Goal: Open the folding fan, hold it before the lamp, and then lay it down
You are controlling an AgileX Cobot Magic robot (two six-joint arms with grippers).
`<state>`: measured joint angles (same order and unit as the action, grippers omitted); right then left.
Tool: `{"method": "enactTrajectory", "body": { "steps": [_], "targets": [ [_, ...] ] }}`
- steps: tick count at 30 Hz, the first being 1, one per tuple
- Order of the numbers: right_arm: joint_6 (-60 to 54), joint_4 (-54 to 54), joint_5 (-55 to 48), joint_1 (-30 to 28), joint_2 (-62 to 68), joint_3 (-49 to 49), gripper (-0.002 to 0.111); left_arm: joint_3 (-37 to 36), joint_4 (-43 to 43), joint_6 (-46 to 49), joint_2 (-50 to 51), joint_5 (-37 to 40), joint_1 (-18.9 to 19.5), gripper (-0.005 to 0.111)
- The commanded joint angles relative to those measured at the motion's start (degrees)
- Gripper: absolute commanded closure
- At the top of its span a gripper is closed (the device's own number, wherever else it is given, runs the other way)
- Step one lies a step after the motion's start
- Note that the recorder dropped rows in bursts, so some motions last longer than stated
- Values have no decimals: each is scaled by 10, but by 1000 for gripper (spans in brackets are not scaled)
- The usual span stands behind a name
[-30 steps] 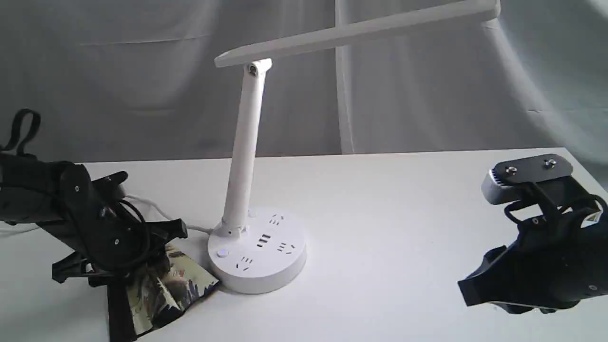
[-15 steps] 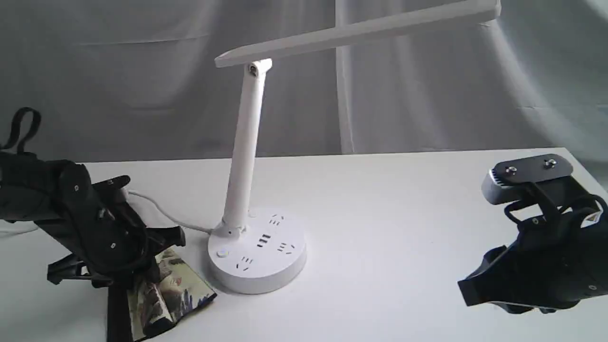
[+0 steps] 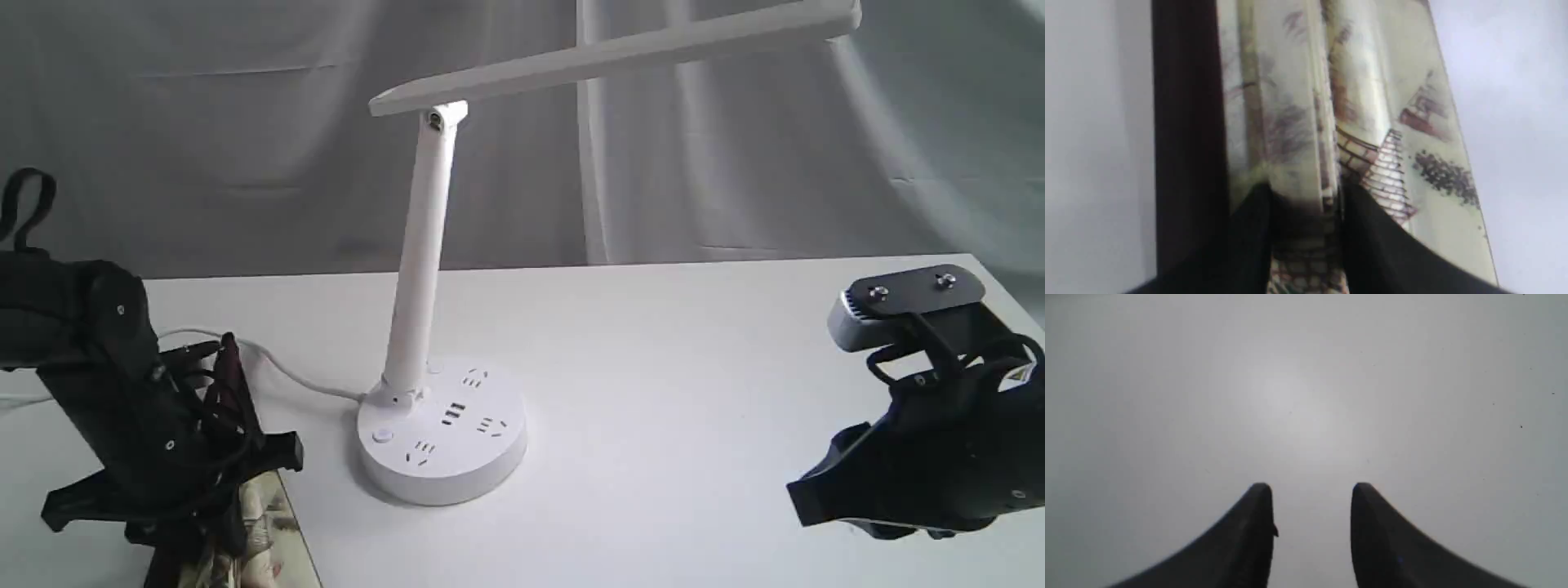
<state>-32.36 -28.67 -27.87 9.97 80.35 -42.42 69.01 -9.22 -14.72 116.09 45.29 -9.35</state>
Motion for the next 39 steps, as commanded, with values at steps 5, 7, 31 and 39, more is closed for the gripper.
{"method": "enactTrajectory", "body": {
  "steps": [5,7,31,39],
  "targets": [
    [-2,-1,-7,2,0,-4,75,-11,-45,45,-9,63,-3,91],
    [-2,-1,-11,2,0,-4,75,-18,-58,48,-21,61,-3,91],
    [-4,-59,-36,21,0,-4,75,-48,-87,79,-54,8,-3,52],
    [-93,-200,-87,21,0,-4,75,-47,-78,110,-90,31,-3,52]
  ]
}}
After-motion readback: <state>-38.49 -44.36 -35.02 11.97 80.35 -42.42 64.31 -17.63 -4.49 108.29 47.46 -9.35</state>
